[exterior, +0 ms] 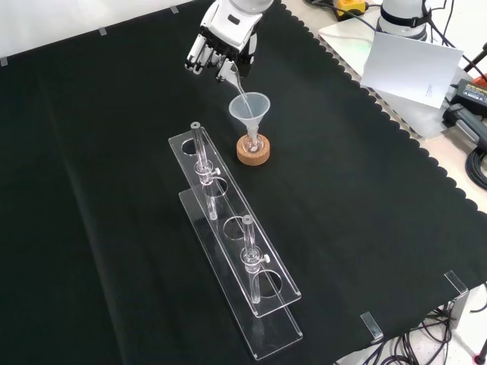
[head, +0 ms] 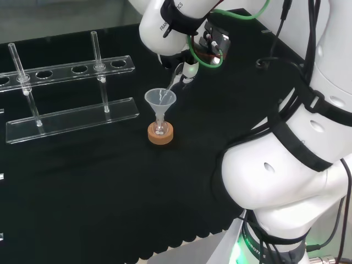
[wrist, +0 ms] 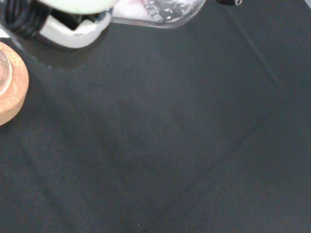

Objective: Pour all the NaCl from the weighing funnel into the round-bottom flask.

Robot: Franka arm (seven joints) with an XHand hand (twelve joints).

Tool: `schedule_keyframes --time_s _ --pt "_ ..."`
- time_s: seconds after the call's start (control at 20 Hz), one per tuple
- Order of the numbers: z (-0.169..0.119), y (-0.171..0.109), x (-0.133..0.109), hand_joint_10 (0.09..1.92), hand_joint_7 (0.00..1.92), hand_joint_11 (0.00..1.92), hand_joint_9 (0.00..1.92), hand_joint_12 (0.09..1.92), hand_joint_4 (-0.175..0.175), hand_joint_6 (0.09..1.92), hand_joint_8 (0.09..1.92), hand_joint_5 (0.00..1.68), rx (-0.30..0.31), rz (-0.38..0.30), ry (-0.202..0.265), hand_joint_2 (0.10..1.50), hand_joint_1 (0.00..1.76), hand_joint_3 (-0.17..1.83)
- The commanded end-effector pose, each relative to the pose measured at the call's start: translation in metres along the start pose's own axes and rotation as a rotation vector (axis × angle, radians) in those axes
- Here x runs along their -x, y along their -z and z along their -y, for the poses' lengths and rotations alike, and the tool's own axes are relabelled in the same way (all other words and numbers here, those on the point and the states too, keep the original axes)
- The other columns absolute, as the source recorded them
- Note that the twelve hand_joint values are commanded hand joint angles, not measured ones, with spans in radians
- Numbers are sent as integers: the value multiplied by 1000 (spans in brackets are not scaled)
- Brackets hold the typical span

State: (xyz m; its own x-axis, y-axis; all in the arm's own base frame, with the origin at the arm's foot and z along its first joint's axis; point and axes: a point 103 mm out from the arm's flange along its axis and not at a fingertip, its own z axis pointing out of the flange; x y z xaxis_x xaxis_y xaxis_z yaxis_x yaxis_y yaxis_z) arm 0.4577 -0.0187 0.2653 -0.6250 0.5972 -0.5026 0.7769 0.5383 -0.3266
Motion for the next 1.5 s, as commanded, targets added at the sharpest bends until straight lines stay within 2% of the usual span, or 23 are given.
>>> schedule_keyframes --time_s 0.05,0.8,1.3,1.5 --pt "-1 -2 2 168 1673 285 1133 1369 175 679 138 1279 -4 8 8 626 1110 710" --pt "-3 2 9 173 1680 284 1156 1367 175 680 132 1281 -4 75 36 620 1111 720" --pt "-5 10 1 172 1683 282 1163 1364 175 681 128 1282 -11 112 67 617 1111 725" --pt "-18 29 -5 171 1684 282 1164 1363 175 682 127 1282 -28 138 81 616 1111 727"
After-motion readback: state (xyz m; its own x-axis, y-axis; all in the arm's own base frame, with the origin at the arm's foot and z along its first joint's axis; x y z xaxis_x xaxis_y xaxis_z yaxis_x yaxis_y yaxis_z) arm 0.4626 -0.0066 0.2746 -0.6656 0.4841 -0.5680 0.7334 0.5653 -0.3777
